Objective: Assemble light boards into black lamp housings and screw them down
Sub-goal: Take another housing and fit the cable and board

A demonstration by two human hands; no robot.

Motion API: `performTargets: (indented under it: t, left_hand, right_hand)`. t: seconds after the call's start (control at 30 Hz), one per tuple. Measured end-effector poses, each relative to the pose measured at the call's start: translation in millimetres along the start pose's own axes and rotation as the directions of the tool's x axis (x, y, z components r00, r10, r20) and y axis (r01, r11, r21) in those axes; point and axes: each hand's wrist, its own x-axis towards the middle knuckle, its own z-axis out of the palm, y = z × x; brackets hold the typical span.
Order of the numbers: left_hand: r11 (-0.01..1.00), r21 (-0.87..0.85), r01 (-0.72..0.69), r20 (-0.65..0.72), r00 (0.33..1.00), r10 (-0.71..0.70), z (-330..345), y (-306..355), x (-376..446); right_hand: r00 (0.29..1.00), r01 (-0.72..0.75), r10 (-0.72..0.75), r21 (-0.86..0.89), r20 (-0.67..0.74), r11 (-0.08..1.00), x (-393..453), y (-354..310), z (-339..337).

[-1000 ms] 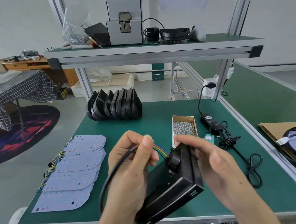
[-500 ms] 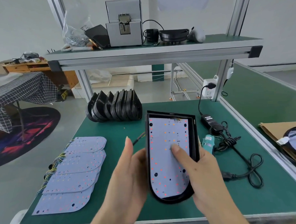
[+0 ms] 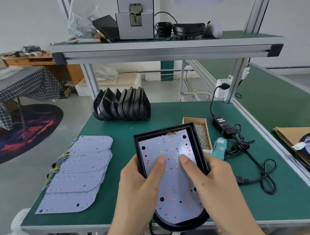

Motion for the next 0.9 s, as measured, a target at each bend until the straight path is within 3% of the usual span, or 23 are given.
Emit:
performTargets:
  t: [0.27, 0.7, 0.9]
  left_hand:
    - [0.999, 0.020, 0.026, -0.040, 0.999, -0.025, -0.6, 0.4, 4.2]
    - [0.995, 0.100, 0.004, -0.165, 0.986, 0.012, 0.7, 7.8, 0.3]
    - [0.993, 0.119, 0.005, -0.181, 0.983, 0.017, -0.2, 7.8, -1.9]
  right_hand:
    - [1.000, 0.014, -0.012, -0.059, 0.022, 0.998, 0.9, -1.8, -1.3]
    - [0.994, -0.093, 0.085, 0.111, 0.075, 0.990, -6.1, -2.1, 4.4]
    - [0.998, -0.055, 0.051, 0.083, 0.044, 0.995, -6.2, -3.4, 4.9]
